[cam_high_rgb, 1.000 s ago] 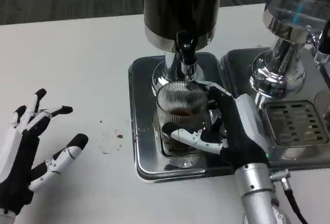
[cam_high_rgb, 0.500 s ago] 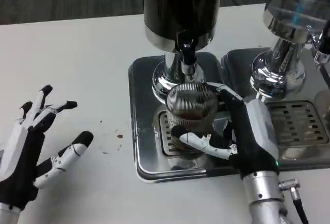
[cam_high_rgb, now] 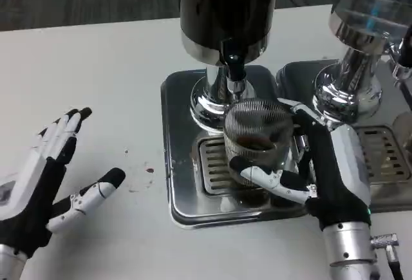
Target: Grasp the cup under the faucet to collect the drink, then remove the cup.
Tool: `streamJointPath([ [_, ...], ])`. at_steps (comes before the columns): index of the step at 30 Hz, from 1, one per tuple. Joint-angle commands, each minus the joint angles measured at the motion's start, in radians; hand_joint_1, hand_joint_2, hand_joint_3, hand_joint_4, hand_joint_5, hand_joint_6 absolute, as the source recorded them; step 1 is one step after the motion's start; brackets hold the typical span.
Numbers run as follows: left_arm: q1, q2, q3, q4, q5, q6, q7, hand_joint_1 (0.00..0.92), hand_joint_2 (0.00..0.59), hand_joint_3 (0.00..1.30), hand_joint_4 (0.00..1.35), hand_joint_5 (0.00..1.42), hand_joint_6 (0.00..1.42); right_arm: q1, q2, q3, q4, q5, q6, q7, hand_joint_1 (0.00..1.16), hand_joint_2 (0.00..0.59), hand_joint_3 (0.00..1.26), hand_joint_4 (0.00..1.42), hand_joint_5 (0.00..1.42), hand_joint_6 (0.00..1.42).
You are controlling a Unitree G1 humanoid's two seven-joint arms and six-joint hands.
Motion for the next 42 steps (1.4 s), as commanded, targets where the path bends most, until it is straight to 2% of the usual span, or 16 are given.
streamJointPath([
  [1, -0.014, 0.032, -0.016, -0.008, -0.004, 0.011, -0.062, 0.0, 0.087, 0.0, 0.0, 0.0, 0.0, 0.043, -0.022, -0.016, -0.095, 0.009, -0.041, 0.016, 0.93, 0.145, 0.54, 0.67, 0.93, 1.33],
  [5, -0.011, 0.065, -0.018, -0.052, 0.005, 0.021, -0.109, 0.0, 0.108, 0.0, 0.0, 0.0, 0.0, 0.072, -0.047, -0.029, -0.141, 0.019, -0.043, 0.046, 0.93, 0.145, 0.55, 0.67, 0.93, 1.33],
  [16, 0.016, 0.098, -0.004, -0.102, 0.004, 0.02, -0.137, 0.0, 0.112, 0.0, 0.0, 0.0, 0.0, 0.126, -0.038, -0.028, -0.227, 0.017, -0.051, 0.078, 0.93, 0.145, 0.55, 0.67, 0.93, 1.33],
  [26, 0.101, 0.157, 0.002, -0.171, 0.06, -0.007, -0.122, 0.0, 0.115, 0.0, 0.0, 0.0, 0.0, 0.196, -0.045, -0.031, -0.31, 0.026, -0.065, 0.122, 0.93, 0.146, 0.57, 0.67, 0.94, 1.33],
  [29, 0.127, 0.173, 0.012, -0.171, 0.076, -0.048, -0.093, 0.0, 0.141, 0.0, 0.0, 0.0, 0.0, 0.214, -0.044, -0.032, -0.327, 0.027, -0.071, 0.127, 0.93, 0.146, 0.57, 0.67, 0.94, 1.33],
  [36, 0.158, 0.178, 0.033, -0.177, 0.099, -0.072, -0.072, 0.0, 0.155, 0.0, 0.0, 0.0, 0.0, 0.229, -0.047, -0.03, -0.359, 0.025, -0.082, 0.149, 0.93, 0.147, 0.58, 0.68, 0.94, 1.33],
  [42, 0.177, 0.188, 0.044, -0.203, 0.1, -0.096, -0.072, 0.0, 0.155, 0.0, 0.0, 0.0, 0.0, 0.259, -0.05, -0.037, -0.395, 0.05, -0.087, 0.18, 0.93, 0.144, 0.58, 0.69, 0.96, 1.33],
])
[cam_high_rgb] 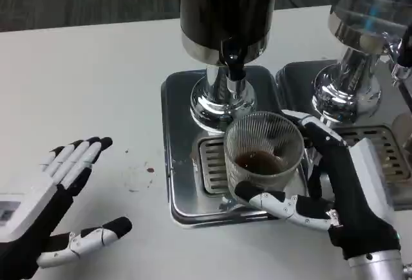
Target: Grasp the cup under the faucet to collect the drink, then remove the cup.
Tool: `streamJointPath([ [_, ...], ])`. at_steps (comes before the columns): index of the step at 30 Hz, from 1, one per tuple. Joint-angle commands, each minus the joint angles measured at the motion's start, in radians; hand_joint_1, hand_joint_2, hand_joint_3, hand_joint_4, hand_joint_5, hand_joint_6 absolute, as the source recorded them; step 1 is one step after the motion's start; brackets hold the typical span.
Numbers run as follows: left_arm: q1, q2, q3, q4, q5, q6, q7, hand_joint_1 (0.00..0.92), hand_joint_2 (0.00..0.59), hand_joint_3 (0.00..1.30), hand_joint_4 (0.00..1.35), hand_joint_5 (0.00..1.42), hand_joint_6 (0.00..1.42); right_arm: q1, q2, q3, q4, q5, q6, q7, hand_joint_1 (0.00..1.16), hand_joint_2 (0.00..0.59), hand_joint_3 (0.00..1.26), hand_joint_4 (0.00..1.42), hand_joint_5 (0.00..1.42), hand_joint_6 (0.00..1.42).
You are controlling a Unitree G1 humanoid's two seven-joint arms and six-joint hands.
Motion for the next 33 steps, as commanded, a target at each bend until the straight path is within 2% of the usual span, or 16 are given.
streamJointPath([
  [1, 0.021, 0.03, 0.019, -0.029, 0.012, -0.037, 0.008, 0.0, 0.156, 0.0, 0.0, 0.0, 0.0, 0.028, 0.0, -0.007, -0.067, 0.029, -0.049, 0.014, 0.93, 0.143, 0.58, 0.69, 0.96, 1.33],
  [5, 0.04, 0.042, 0.034, -0.044, 0.013, -0.048, 0.005, 0.0, 0.157, 0.0, 0.0, 0.0, 0.0, 0.06, 0.007, -0.006, -0.128, 0.011, -0.048, 0.018, 0.92, 0.142, 0.59, 0.7, 0.96, 1.33],
  [8, 0.041, 0.044, 0.042, -0.04, 0.005, -0.047, 0.0, 0.0, 0.158, 0.0, 0.0, 0.0, 0.0, 0.072, 0.007, -0.005, -0.136, 0.033, -0.038, 0.04, 0.92, 0.142, 0.59, 0.7, 0.96, 1.33],
  [13, 0.05, 0.049, 0.047, -0.046, 0.001, -0.057, -0.005, 0.0, 0.158, 0.0, 0.0, 0.0, 0.0, 0.107, 0.005, 0.0, -0.175, 0.015, -0.048, 0.048, 0.92, 0.142, 0.59, 0.7, 0.96, 1.33],
  [19, 0.086, 0.055, 0.067, -0.071, -0.001, -0.07, -0.006, 0.0, 0.158, 0.0, 0.0, 0.0, 0.0, 0.14, 0.005, 0.001, -0.198, 0.035, -0.052, 0.07, 0.92, 0.142, 0.6, 0.7, 0.97, 1.33],
  [26, 0.119, 0.044, 0.078, -0.103, 0.003, -0.071, -0.009, 0.0, 0.165, 0.0, 0.0, 0.0, 0.0, 0.179, 0.001, 0.01, -0.236, 0.033, -0.057, 0.087, 0.92, 0.142, 0.61, 0.72, 0.97, 1.34],
  [33, 0.167, 0.027, 0.084, -0.139, 0.003, -0.061, -0.006, 0.0, 0.174, 0.0, 0.0, 0.0, 0.0, 0.178, 0.001, 0.014, -0.248, 0.024, -0.06, 0.094, 0.92, 0.142, 0.61, 0.72, 0.97, 1.35],
])
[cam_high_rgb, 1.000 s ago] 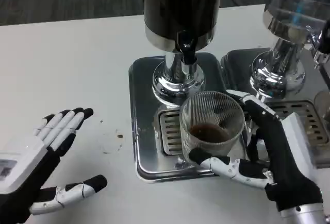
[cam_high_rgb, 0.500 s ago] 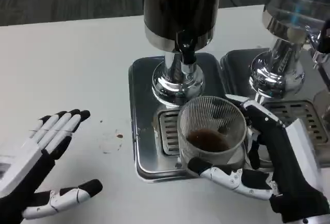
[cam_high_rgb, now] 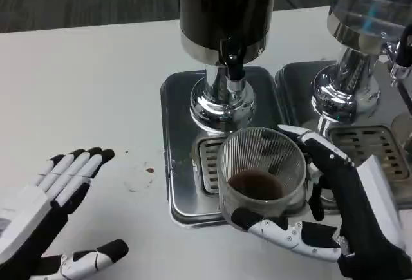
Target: Grasp the cup under the faucet to collect the drink, then remove the cup.
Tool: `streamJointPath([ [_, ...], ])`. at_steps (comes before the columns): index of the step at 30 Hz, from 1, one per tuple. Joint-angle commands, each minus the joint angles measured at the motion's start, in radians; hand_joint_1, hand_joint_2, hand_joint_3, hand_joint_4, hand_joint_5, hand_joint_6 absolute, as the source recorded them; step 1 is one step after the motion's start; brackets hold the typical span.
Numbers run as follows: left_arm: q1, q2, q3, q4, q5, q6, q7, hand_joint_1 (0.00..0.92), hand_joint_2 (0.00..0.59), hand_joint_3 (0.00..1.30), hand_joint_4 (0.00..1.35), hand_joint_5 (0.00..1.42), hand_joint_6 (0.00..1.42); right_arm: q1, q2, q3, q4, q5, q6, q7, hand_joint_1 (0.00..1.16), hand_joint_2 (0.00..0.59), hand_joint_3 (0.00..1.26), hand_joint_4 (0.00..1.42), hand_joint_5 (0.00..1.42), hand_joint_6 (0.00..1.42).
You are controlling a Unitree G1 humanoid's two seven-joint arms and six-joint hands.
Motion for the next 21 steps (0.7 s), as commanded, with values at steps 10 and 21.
streamJointPath([
  [10, 0.033, -0.014, 0.023, -0.035, 0.012, 0.008, -0.002, 0.0, 0.18, 0.0, 0.0, 0.0, 0.0, -0.003, 0.006, 0.007, -0.04, 0.029, -0.033, 0.029, 0.91, 0.14, 0.61, 0.72, 0.97, 1.35],
  [21, 0.041, -0.014, 0.038, -0.049, 0.019, 0.004, -0.006, 0.0, 0.184, 0.0, 0.0, 0.0, 0.0, 0.013, 0.009, 0.005, -0.058, 0.038, -0.026, 0.039, 0.91, 0.139, 0.61, 0.73, 0.98, 1.35],
])
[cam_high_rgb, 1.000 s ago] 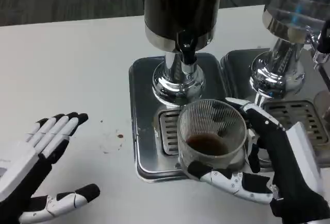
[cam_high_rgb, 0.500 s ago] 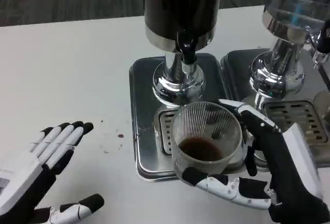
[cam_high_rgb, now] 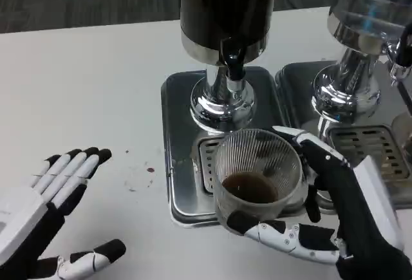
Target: Grasp the cup under the faucet to collect the drink, then remove the cup.
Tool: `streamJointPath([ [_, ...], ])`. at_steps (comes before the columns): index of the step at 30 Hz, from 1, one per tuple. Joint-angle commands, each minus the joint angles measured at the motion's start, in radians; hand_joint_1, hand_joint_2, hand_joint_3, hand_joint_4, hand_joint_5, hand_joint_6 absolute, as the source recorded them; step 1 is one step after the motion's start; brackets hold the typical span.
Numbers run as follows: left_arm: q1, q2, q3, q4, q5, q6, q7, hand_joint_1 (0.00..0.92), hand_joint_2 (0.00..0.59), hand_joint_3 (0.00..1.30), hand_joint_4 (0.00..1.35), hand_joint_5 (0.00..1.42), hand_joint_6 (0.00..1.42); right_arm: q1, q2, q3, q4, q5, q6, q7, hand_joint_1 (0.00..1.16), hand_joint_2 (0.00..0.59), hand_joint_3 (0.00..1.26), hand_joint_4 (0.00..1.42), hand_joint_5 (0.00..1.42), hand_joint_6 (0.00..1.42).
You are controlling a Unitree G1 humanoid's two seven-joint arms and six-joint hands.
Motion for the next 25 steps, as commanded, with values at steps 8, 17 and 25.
streamJointPath([
  [8, 0.011, -0.012, 0.006, -0.009, 0.014, 0.004, -0.003, 0.0, 0.187, 0.0, 0.0, 0.0, 0.0, -0.001, 0.009, -0.006, -0.031, 0.018, -0.037, 0.002, 0.91, 0.141, 0.61, 0.73, 0.98, 1.36],
  [17, 0.01, -0.018, 0.002, -0.011, 0.012, 0.006, -0.008, 0.0, 0.189, 0.0, 0.0, 0.0, 0.0, 0.016, 0.016, -0.008, -0.034, 0.017, -0.039, -0.001, 0.91, 0.14, 0.62, 0.73, 0.98, 1.37],
  [25, 0.013, -0.016, 0.002, -0.012, 0.004, 0.004, -0.013, 0.0, 0.189, 0.0, 0.0, 0.0, 0.0, 0.026, 0.029, -0.014, -0.045, 0.017, -0.024, -0.008, 0.91, 0.139, 0.62, 0.73, 0.98, 1.35],
])
